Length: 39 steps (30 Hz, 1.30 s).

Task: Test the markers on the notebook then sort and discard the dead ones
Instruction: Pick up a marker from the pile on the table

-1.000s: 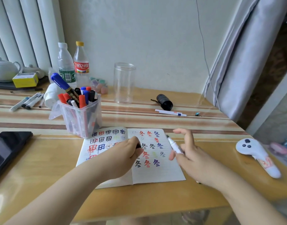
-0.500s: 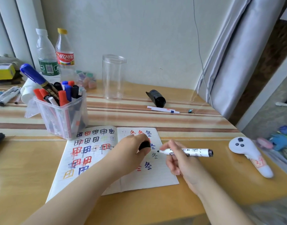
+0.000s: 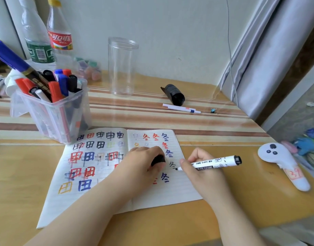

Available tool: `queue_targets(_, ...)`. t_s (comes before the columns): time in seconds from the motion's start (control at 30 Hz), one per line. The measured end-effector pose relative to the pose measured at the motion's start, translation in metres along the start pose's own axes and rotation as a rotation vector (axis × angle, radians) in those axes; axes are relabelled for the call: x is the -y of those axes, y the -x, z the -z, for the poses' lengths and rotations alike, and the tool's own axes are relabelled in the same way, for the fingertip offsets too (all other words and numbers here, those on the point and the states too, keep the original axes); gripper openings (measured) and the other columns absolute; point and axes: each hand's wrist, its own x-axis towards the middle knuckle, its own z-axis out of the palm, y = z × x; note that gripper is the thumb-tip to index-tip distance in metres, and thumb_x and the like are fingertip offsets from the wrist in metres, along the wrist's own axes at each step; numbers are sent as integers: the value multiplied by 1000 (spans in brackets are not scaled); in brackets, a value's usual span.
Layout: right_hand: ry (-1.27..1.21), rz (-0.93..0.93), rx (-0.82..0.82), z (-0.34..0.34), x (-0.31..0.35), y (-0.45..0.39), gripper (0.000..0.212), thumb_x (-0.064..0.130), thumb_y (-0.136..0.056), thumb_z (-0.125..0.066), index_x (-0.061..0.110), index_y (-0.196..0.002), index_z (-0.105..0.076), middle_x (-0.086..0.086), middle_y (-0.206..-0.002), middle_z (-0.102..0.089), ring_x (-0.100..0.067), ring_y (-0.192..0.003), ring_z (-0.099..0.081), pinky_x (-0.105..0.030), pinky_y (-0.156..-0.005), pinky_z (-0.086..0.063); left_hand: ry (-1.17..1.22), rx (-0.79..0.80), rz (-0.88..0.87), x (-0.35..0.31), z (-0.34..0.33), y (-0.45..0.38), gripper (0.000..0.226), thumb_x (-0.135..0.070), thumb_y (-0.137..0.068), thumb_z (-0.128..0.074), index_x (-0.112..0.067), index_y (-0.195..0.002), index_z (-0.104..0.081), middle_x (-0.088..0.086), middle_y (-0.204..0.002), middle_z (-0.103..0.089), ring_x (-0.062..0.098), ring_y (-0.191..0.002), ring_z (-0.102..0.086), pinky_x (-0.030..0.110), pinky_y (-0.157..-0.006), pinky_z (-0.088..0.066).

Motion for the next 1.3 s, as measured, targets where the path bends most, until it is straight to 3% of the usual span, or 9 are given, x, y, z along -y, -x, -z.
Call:
queue_targets(0.2, 61, 36, 38, -3, -3, -1, 35, 9, -83, -65, 6, -62, -36, 11, -44, -30, -6, -40, -24, -16, -41, -20, -8, -14, 5, 1, -1, 0, 14, -26, -90, -50, -21, -102, -57, -2, -87, -60, 17, -81, -48, 7, -65, -30)
queue_targets(0.33, 61, 22, 63, -2, -2, 1, 39, 9, -83, -64, 14, -58, -35, 12, -41, -32, -5, -42, -26, -16, -40, -19, -12, -17, -2, 1, -1, 0, 15, -25, -91, -50, -21, -103, -57, -2, -87, -60, 17, -80, -48, 10, -64, -30)
queue_targets(0.43, 49, 18, 53, 0, 1, 3, 38, 6, -84, -62, 9, -60, -34, 14, -38, -34, -6, -41, -24, -15, -40, -18, -16, -19, 6, 0, 0, 0, 15, -25, -92, -49, -21, -104, -56, -3, -89, -60, 17, -82, -48, 22, -66, -28)
queue_targets(0.67, 80, 26, 21, -2, 1, 1, 38, 8, -83, -63, 10, -59, -33, 11, -44, -26, -7, -42, -23, -15, -41, -20, -10, -9, 12, -1, 0, 1, 16, -26, -92, -48, -21, -105, -57, -3, -89, -59, 17, -82, -48, 22, -68, -26)
queue_targets(0.83, 78, 32, 50, 0, 1, 3, 38, 3, -83, -61, 9, -60, -32, 12, -40, -30, -6, -42, -22, -17, -40, -18, -9, -13, 8, -1, 0, 1, 16, -25, -92, -48, -21, -105, -56, -5, -84, -55, 16, -81, -47, 20, -66, -25)
queue_targets(0.93, 73, 27, 102, 0, 5, 6, 37, 3, -85, -60, 9, -60, -33, 17, -35, -41, -6, -39, -22, -17, -39, -18, -6, -20, -10, -1, 1, 0, 15, -23, -92, -49, -20, -104, -57, -6, -81, -54, 15, -77, -45, 8, -67, -28)
queue_targets(1.1, 70, 28, 44, -1, 2, 3, 40, 4, -81, -62, 12, -58, -31, 11, -44, -26, -7, -43, -21, -18, -40, -18, 1, -15, -5, -1, 1, 1, 16, -23, -92, -49, -19, -105, -57, -7, -82, -54, 14, -75, -43, 3, -69, -27)
queue_targets(1.2, 63, 15, 1, 1, -1, 2, 37, -1, -78, -58, 10, -58, -29, 8, -47, -24, -12, -48, -22, -19, -41, -16, 5, -13, 1, -1, 1, 1, 16, -24, -92, -48, -20, -105, -57, -6, -85, -56, 14, -76, -43, 4, -69, -27)
queue_targets(1.3, 45, 25, 2, 1, -1, 3, 38, -2, -79, -59, 10, -58, -30, 11, -44, -25, -6, -42, -23, -18, -41, -17, 6, -5, 5, -2, 2, 1, 16, -24, -92, -48, -19, -105, -57, -4, -86, -57, 15, -77, -44, 4, -70, -28)
